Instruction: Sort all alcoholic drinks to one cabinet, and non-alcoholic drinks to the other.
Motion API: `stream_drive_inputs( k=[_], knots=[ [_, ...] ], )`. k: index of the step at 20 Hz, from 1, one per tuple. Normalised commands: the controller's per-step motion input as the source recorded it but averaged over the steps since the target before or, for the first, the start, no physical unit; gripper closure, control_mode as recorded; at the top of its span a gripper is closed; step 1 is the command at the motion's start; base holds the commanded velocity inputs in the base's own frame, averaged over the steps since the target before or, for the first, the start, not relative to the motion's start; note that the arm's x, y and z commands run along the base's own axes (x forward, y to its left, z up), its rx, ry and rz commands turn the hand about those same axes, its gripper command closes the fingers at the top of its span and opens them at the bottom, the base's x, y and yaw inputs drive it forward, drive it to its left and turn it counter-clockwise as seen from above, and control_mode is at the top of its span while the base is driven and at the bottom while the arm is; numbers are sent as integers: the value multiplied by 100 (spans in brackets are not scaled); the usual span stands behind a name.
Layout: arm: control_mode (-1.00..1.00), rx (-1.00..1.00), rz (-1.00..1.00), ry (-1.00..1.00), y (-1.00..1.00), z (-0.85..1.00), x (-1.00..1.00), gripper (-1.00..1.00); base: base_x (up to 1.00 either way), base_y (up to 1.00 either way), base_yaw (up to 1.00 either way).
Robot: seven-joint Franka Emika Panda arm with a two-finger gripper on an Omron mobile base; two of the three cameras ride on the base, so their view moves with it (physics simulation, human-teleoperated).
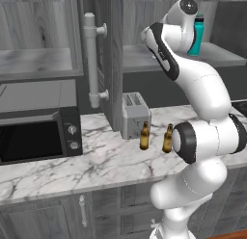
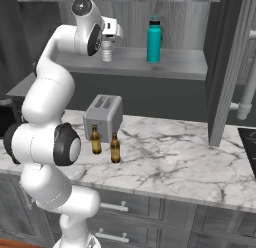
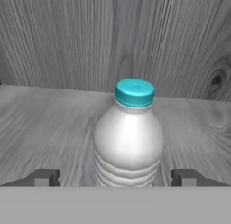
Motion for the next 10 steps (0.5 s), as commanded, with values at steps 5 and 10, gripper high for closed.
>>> stream_drive_inputs(
  k=[5, 10],
  knots=[
    [-100, 0, 0, 0, 0, 0, 0, -100, 0, 0, 0],
    [-100, 0, 0, 0, 0, 0, 0, -100, 0, 0, 0]
  ],
)
